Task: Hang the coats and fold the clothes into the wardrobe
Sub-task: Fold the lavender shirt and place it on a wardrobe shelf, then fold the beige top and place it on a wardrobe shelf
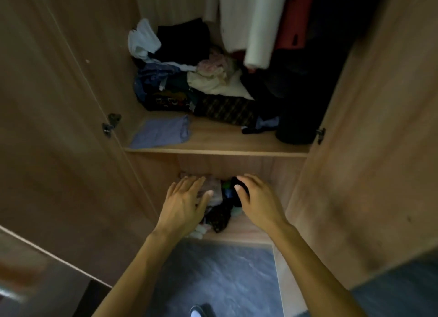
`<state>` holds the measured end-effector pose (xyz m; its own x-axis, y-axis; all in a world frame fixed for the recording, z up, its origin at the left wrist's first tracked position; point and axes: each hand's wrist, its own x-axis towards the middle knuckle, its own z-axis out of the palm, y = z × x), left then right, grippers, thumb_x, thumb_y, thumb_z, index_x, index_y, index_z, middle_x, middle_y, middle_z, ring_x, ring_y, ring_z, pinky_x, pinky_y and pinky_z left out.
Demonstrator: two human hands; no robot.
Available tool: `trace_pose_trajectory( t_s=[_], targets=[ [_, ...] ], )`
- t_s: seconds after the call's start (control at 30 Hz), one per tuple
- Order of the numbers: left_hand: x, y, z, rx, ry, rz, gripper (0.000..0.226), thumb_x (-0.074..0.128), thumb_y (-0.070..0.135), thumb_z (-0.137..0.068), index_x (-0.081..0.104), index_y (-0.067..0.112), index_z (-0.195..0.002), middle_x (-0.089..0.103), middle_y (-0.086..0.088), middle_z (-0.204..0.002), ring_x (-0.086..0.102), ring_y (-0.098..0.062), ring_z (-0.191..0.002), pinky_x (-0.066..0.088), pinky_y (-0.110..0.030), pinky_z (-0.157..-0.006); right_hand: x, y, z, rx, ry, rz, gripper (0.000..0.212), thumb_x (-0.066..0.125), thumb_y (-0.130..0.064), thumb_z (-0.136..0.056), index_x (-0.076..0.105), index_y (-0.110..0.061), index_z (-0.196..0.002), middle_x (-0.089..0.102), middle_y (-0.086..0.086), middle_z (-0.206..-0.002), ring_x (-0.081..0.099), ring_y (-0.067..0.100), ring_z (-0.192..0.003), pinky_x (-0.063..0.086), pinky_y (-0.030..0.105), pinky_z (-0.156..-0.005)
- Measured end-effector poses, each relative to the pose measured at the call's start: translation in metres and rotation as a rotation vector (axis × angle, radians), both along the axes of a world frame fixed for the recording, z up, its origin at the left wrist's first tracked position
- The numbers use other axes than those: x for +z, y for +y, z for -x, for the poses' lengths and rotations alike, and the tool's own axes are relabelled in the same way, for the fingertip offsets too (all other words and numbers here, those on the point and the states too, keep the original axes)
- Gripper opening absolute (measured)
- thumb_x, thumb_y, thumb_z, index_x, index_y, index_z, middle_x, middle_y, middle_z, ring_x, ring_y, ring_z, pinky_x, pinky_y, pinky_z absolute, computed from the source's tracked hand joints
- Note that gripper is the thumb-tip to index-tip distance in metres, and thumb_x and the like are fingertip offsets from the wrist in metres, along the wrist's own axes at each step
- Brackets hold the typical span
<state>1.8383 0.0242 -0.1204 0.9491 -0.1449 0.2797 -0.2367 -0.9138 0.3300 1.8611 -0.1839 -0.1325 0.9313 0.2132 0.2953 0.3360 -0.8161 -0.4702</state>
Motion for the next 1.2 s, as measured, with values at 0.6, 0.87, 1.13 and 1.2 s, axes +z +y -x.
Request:
trace_pose_trajectory(
  t_s=[0.6,0.87,1.13,1.2],
  targets=[
    [-0.034,-0.081,0.135,-0.716,0.219,0.460,0.070,0.029,0.067,-0.089,0.059,0.016,-0.125,0.060,-0.003,-0.126,0.054,-0.020,-0.116,0.041,-0.030,-0.100,-0.025,-0.046,0.292,-0.785,-0.017,-0.095,0.042,0.042,-0.044,-0.093,0.061,-0.018,-0.119,0.060,0.002,-0.122,0.060,0.020,-0.106,0.049,0.032,-0.089],
    [-0.028,-0.126,0.242,-1.067,0.430,0.448,0.072,0.026,0.069,-0.084,0.049,0.023,-0.135,0.051,0.006,-0.137,0.047,-0.011,-0.125,0.035,-0.027,-0.107,-0.001,-0.030,0.420,-1.104,-0.017,-0.056,0.053,0.032,-0.054,-0.095,0.060,-0.017,-0.121,0.063,-0.003,-0.120,0.058,0.011,-0.107,0.037,0.012,-0.092],
    [-0.017,-0.164,0.360,-1.191,0.543,0.316,0.048,0.046,0.052,-0.092,0.049,0.026,-0.132,0.047,0.010,-0.136,0.043,-0.008,-0.124,0.033,-0.031,-0.109,0.001,-0.025,0.545,-1.234,-0.027,-0.099,0.049,0.035,-0.050,-0.095,0.055,-0.021,-0.129,0.060,-0.004,-0.126,0.055,0.011,-0.113,0.038,0.018,-0.097],
    [-0.016,-0.176,0.403,-1.127,0.640,0.248,0.045,0.054,0.047,-0.090,0.049,0.026,-0.130,0.048,0.004,-0.137,0.045,-0.014,-0.124,0.034,-0.034,-0.109,0.000,-0.028,0.591,-1.284,-0.033,-0.114,0.049,0.035,-0.051,-0.095,0.054,-0.022,-0.130,0.059,-0.005,-0.128,0.054,0.011,-0.116,0.037,0.020,-0.099]
  ],
)
